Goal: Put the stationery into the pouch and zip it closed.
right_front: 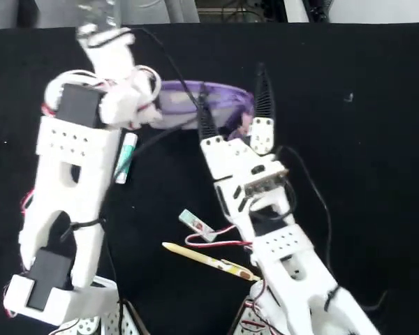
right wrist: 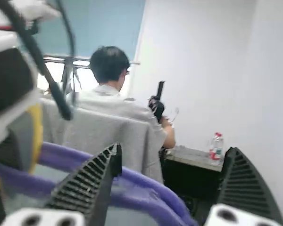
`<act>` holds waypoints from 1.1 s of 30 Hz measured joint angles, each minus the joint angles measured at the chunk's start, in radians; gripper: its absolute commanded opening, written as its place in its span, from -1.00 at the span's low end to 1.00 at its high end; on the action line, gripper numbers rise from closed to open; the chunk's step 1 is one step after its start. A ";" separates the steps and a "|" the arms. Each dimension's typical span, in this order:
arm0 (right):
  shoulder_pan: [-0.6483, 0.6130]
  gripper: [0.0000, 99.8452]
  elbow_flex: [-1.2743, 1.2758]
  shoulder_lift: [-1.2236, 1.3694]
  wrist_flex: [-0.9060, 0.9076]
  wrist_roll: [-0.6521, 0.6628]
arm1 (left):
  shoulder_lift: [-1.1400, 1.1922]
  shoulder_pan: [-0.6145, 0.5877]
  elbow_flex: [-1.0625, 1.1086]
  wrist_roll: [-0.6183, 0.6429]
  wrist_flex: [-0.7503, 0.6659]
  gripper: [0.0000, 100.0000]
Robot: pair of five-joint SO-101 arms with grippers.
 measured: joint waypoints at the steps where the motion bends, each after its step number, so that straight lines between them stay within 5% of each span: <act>1: 0.005 -0.34 0.000 -0.041 0.043 0.015 | 0.000 -0.021 -0.015 0.000 0.000 -0.94; 17: -0.196 -0.34 -0.368 -0.548 1.257 0.141 | -0.002 -0.450 -0.307 0.000 0.080 -0.94; 29: -0.344 -0.36 -0.296 -0.540 1.703 0.273 | -0.002 -0.569 -0.307 0.000 0.080 -0.94; 33: -0.390 -0.59 -0.290 -0.433 1.778 0.282 | -0.003 -0.569 -0.252 0.000 0.051 -0.94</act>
